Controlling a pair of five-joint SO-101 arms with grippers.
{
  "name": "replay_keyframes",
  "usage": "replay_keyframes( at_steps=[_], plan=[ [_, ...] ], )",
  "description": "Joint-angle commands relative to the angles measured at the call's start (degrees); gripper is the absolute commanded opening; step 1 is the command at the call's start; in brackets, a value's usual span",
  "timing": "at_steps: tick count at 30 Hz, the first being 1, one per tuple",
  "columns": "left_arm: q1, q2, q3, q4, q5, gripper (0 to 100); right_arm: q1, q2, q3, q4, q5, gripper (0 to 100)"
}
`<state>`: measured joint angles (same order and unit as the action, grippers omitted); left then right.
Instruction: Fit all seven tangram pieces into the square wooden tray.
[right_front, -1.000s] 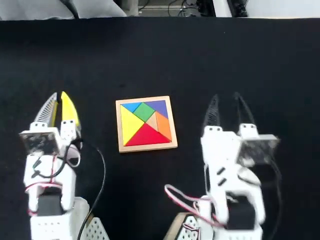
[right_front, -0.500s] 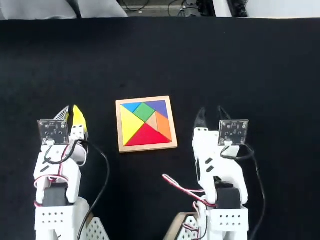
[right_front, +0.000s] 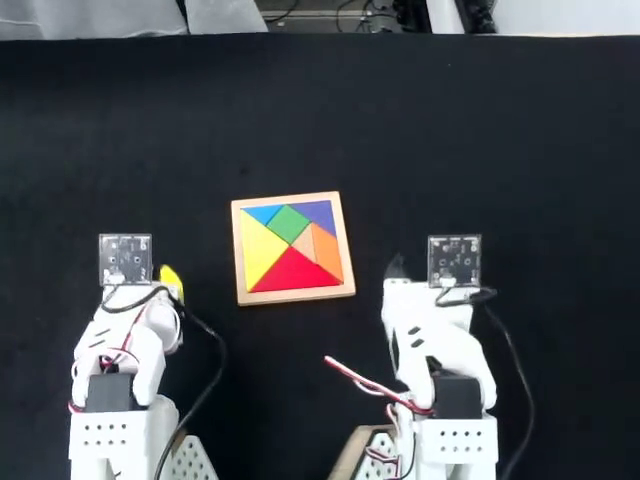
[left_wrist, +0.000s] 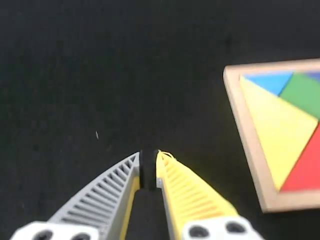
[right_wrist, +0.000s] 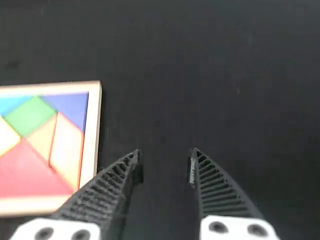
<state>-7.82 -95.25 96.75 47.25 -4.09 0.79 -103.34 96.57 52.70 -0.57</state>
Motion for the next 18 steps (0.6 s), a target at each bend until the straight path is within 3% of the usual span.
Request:
replay_keyframes(
  at_steps=[1,8,18],
  plan=[
    [0.0,-3.4,1.1,6.7,0.0,7,-0.7,-4.7,0.0,7.7,0.0,15.9],
    [1.6,-9.7,0.7,26.4,0.1,7,-0.9,-4.8,0.0,14.8,0.1,15.9],
    [-2.2,-8.9,0.7,25.5,0.4,7,-0.9,-4.8,0.0,14.9,0.0,15.6]
  ],
)
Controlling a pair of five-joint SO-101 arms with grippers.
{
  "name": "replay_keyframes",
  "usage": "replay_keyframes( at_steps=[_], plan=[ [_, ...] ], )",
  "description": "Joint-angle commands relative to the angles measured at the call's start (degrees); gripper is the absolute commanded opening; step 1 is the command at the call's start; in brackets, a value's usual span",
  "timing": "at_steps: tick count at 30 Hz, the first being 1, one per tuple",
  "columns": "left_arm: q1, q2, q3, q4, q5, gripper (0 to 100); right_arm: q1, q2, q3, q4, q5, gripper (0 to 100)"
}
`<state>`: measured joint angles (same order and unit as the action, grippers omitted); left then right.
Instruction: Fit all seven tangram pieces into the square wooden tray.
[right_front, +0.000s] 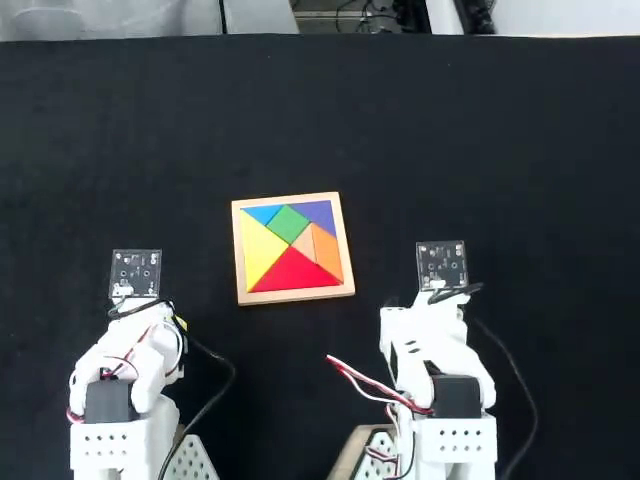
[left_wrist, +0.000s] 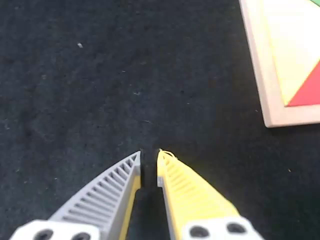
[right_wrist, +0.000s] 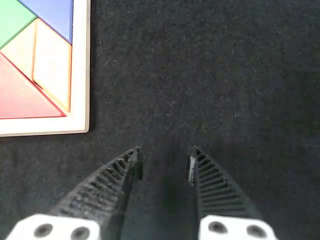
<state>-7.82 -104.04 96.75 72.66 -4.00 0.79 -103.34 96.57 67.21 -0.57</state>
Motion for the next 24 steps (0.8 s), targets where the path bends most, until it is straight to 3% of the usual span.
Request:
replay_keyframes(
  at_steps=[1,11,14,24],
  plan=[
    [-2.9,-0.1,0.7,0.1,0.4,7,-0.9,-4.8,0.0,0.3,0.0,15.6],
    [-3.3,0.0,0.7,0.1,0.4,7,-0.9,-4.3,0.0,2.2,0.0,15.2],
    [-3.6,0.2,0.7,0.0,0.5,3,-2.2,-5.1,0.0,7.3,0.0,1.9],
    [-3.6,-0.1,0.7,0.1,0.0,3,-3.5,-5.1,0.0,7.6,0.1,1.0]
  ],
)
